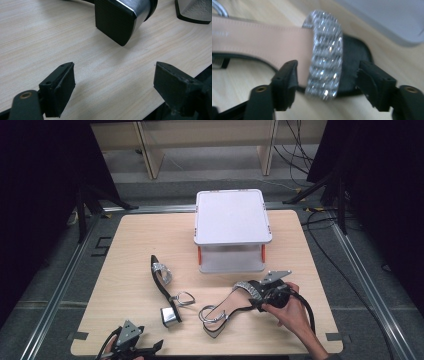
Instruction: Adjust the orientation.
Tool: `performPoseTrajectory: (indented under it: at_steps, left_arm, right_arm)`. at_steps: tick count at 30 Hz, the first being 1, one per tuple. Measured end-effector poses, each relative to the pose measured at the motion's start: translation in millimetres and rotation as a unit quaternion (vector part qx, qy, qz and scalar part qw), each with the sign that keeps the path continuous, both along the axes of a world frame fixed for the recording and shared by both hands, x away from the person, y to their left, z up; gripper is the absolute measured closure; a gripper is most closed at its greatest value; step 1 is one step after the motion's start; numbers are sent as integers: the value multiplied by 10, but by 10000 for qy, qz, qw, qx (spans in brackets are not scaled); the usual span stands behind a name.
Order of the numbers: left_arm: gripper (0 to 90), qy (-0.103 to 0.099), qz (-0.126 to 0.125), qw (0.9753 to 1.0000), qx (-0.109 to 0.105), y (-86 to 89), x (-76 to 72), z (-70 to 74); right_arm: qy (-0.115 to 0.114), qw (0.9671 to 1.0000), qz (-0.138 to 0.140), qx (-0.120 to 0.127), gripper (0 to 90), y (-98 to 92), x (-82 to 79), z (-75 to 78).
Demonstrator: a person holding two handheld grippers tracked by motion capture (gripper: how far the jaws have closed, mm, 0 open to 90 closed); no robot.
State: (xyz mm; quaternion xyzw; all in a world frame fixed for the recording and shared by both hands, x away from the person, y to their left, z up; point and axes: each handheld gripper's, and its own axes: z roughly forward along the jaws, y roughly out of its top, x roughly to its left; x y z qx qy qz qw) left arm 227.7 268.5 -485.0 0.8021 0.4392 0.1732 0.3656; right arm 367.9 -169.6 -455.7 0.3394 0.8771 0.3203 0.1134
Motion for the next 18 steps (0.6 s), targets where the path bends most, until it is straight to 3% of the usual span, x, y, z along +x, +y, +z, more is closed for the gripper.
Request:
performPoseTrajectory:
  at_steps: [1, 2, 3, 4, 5, 6, 10, 15, 18]
  left_arm:
    - [171, 66, 106, 9998, -165, -26, -23, -2]
    - [171, 66, 106, 9998, -165, -26, -23, -2]
    - [171, 90, 108, 9998, -123, -23, -28, 4]
    - [171, 62, 108, 9998, -163, -25, -24, -1]
    - [170, 66, 88, 9999, -126, -19, -20, -1]
    - [170, 19, 16, 10000, -4, -3, -3, -2]
    - [170, 83, 93, 9998, -136, -23, -22, -3]
    - [170, 55, 80, 9999, -67, -27, -8, -7]
    - [170, 71, 59, 9999, -102, -19, -15, -6]
  right_arm:
    - [14, 9999, 67, -144, 452, -6, -52, -39]
    - [14, 9999, 67, -144, 452, -6, -52, -39]
    - [-128, 9996, 132, -229, 487, -12, -55, -46]
    - [-105, 9993, 255, -237, 544, -21, -41, -36]
    - [-27, 9992, 396, -54, 565, -45, 1, -28]
    - [-27, 9992, 396, -54, 565, -45, 1, -28]
    - [12, 9993, 380, 28, 607, -125, 77, -25]
    - [47, 9996, 254, 62, 618, -152, 215, -24]
    - [-64, 9993, 359, -80, 604, -127, 336, -13]
